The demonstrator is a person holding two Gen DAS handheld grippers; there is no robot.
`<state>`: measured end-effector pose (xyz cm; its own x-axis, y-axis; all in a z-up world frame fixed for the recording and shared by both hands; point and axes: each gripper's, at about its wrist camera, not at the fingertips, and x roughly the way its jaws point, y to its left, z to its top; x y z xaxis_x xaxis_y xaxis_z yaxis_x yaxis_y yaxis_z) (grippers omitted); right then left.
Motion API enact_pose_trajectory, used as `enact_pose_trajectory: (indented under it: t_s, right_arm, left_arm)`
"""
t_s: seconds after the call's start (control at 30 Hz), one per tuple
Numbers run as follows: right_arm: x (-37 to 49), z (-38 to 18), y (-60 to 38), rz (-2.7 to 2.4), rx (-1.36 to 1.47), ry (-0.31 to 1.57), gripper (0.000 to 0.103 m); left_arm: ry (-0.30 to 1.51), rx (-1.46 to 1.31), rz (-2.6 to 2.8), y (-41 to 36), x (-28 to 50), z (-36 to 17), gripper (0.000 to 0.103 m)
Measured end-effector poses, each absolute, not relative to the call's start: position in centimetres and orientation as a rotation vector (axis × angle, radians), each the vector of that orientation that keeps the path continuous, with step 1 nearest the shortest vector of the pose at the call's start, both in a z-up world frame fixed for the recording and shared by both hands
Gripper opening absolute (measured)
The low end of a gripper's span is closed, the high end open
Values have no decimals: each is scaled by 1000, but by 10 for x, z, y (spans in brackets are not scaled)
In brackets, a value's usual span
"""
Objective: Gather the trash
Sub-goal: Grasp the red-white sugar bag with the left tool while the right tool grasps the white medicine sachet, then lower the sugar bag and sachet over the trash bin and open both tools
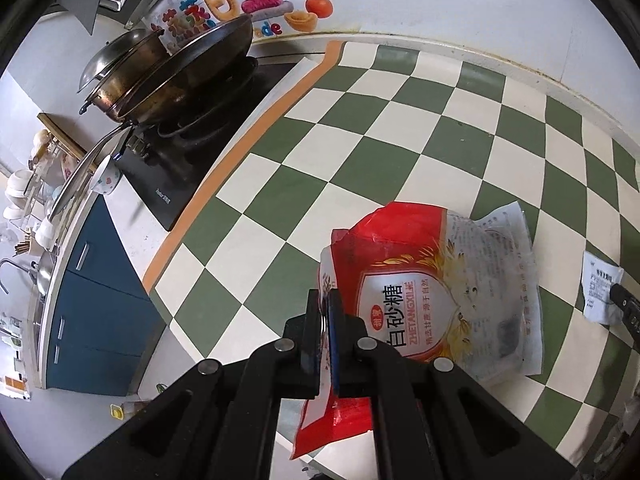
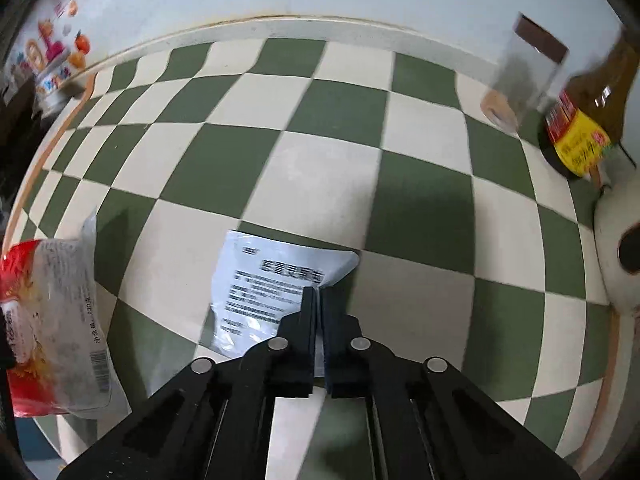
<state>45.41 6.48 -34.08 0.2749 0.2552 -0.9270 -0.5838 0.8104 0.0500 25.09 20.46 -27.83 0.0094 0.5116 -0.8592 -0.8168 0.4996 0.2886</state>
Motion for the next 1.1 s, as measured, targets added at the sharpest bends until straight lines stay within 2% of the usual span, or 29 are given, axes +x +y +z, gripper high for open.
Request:
enact_pose_trajectory:
  t_s: [0.47,0.7,0.9,1.1]
  right_arm:
    - [438,-271,5,681,4,1140,2]
    - [419,-234,-2,733,22,1100,2]
    - [364,-218,-16,751,20,1078,2]
    - [272,-207,-44,741,18,1040,2]
  left_arm:
    - [1013,-388,968,186,225,-203,0]
    - [941,-360,931,168,201,-162,0]
    - [889,-353,867,149,151,-136,0]
    - [845,-326,744,121,80,-123,0]
